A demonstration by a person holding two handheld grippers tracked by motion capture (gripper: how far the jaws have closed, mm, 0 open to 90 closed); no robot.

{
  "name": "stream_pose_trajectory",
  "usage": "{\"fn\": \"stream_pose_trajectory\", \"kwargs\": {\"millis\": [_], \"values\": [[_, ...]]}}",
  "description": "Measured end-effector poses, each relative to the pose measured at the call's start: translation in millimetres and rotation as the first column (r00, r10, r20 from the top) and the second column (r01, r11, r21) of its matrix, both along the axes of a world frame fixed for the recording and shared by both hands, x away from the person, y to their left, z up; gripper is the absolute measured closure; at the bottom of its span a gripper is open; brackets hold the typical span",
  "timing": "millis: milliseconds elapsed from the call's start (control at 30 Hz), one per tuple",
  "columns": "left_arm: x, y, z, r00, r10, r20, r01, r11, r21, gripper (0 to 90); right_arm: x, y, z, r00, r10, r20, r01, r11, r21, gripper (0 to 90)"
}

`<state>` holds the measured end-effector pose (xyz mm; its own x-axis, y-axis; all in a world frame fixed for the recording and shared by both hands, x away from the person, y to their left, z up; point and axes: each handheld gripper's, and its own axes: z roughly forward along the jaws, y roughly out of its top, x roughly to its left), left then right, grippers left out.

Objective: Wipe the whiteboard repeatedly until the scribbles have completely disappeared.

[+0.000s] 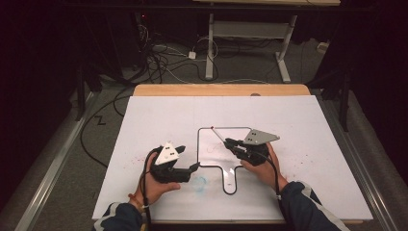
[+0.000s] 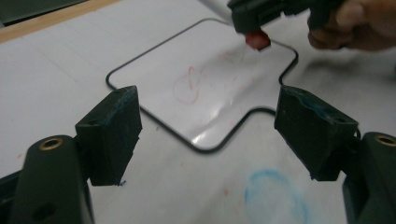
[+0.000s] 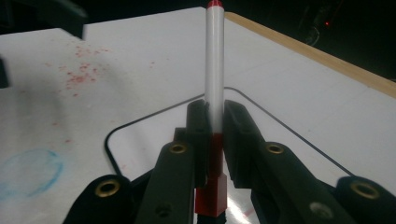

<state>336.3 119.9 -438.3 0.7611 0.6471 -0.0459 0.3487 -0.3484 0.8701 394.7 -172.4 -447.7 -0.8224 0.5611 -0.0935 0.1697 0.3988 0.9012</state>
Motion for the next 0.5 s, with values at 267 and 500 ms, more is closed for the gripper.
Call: {"fn": "stream_pose_trajectory", "kwargs": {"millis": [267,500], "values": [[34.7,-24.1,7.4,0.9950,-0.002,-0.100,-0.015,0.9848,-0.173,25.2,-11.6,5.0,0.8,0.9980,0.060,0.020,-0.060,0.998,0.030,82.2],[50.1,-35.9,4.6,0.9842,-0.050,-0.170,0.004,0.9659,-0.259,38.1,-15.7,6.6,-3.8,0.9960,0.075,0.047,-0.075,0.997,0.000,82.2]]}}
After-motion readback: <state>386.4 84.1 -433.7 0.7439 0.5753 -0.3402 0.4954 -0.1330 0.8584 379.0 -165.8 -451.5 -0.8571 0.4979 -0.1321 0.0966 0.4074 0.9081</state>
